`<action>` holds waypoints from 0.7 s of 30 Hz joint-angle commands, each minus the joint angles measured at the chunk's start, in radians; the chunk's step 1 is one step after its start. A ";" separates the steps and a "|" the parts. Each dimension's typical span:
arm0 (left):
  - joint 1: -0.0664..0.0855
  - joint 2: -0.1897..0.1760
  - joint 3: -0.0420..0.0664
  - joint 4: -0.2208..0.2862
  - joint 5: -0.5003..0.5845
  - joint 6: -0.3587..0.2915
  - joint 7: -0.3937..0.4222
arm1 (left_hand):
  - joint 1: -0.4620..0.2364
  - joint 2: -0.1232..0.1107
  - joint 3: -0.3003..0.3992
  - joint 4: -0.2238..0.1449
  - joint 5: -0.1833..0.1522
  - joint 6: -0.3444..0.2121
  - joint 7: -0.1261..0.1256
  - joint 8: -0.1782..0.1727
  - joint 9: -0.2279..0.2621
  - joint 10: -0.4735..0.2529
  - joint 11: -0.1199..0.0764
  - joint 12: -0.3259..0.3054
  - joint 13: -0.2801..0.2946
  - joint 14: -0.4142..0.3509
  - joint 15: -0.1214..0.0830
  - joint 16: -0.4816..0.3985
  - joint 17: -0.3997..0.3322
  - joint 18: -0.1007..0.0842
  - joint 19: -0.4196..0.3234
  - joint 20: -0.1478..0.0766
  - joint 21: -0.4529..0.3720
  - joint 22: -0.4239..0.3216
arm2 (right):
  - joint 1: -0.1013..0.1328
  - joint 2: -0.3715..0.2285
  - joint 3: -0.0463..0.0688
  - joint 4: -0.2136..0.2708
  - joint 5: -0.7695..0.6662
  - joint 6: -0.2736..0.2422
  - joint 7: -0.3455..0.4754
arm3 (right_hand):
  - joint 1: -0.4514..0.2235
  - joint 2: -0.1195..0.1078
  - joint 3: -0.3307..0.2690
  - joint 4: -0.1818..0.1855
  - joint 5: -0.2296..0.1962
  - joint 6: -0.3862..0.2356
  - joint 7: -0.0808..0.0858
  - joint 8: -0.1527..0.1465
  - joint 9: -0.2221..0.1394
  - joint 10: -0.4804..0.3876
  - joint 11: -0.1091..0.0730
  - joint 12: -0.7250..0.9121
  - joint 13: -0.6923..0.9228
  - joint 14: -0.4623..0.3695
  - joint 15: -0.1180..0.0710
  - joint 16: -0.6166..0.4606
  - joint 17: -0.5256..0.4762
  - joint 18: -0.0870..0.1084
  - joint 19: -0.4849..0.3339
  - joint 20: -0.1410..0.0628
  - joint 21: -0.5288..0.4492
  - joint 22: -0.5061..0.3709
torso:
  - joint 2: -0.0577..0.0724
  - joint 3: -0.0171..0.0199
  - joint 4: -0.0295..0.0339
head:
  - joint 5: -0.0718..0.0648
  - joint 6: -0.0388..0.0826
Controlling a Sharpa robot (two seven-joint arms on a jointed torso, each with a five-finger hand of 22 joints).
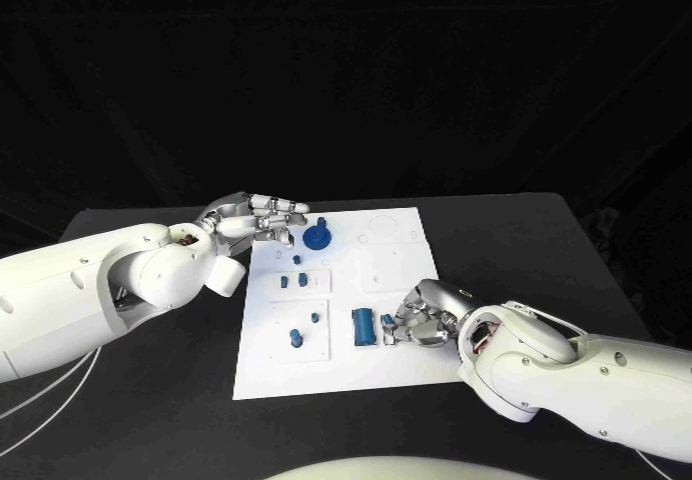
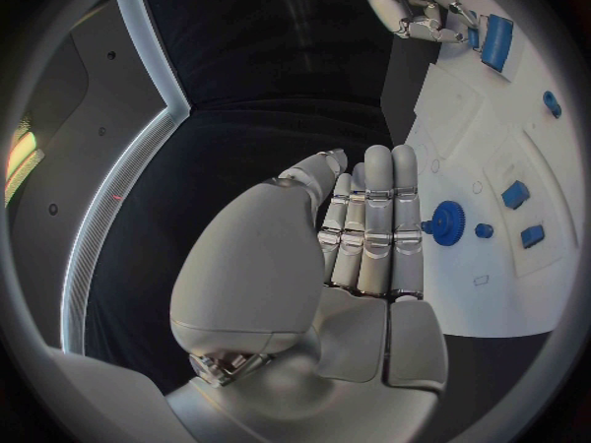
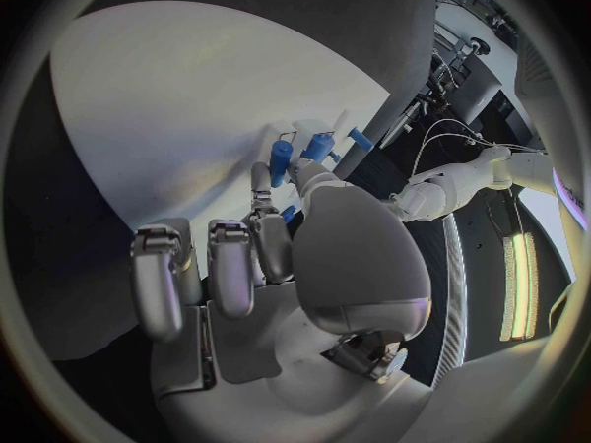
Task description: Assemble the parts on the task board
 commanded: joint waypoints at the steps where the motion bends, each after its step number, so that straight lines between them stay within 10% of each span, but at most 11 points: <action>1: 0.000 0.001 0.001 0.003 -0.002 0.017 0.004 | 0.006 0.005 -0.004 0.000 -0.001 -0.005 0.001 0.003 -0.001 -0.007 0.000 0.006 0.001 -0.005 0.001 -0.004 -0.001 0.005 -0.001 0.003 -0.004 -0.001 | -0.002 0.005 0.000 -0.005 0.022 0.039 0.009 | -0.012 0.000 0.001 0.007 0.005 0.009 0.001 0.008 0.001 0.007 -0.002 0.004 0.078 0.088 -0.009 0.004 0.174 -0.007 0.106 -0.005 0.005 0.263 | -0.001 -0.0003 -0.0004 | 0.002 -0.001; 13: 0.000 0.000 0.001 0.003 -0.002 0.019 0.001 | 0.006 0.005 -0.004 0.000 -0.001 -0.005 0.001 0.003 -0.001 -0.007 0.000 0.006 0.001 -0.005 0.001 -0.004 -0.001 0.005 -0.001 0.003 -0.004 -0.001 | -0.004 0.014 0.000 -0.011 0.028 0.056 0.009 | -0.054 -0.011 -0.036 0.031 -0.012 0.012 0.001 0.016 0.008 0.008 -0.002 0.005 0.080 0.087 -0.010 0.003 0.172 -0.007 0.106 -0.006 0.005 0.263 | -0.002 -0.0010 -0.0002 | 0.002 -0.002; 21: 0.001 -0.001 0.001 0.004 -0.002 0.019 0.000 | 0.006 0.005 -0.004 0.000 -0.001 -0.005 0.001 0.003 -0.001 -0.007 0.000 0.006 0.001 -0.005 0.001 -0.004 -0.001 0.005 -0.001 0.003 -0.004 -0.001 | -0.005 0.012 0.000 -0.010 0.015 0.047 0.013 | -0.141 0.007 -0.137 0.052 -0.134 0.006 0.000 0.026 0.016 0.008 -0.002 0.004 0.082 0.087 -0.010 0.002 0.171 -0.007 0.106 -0.006 0.005 0.263 | -0.001 -0.0006 -0.0004 | 0.004 -0.001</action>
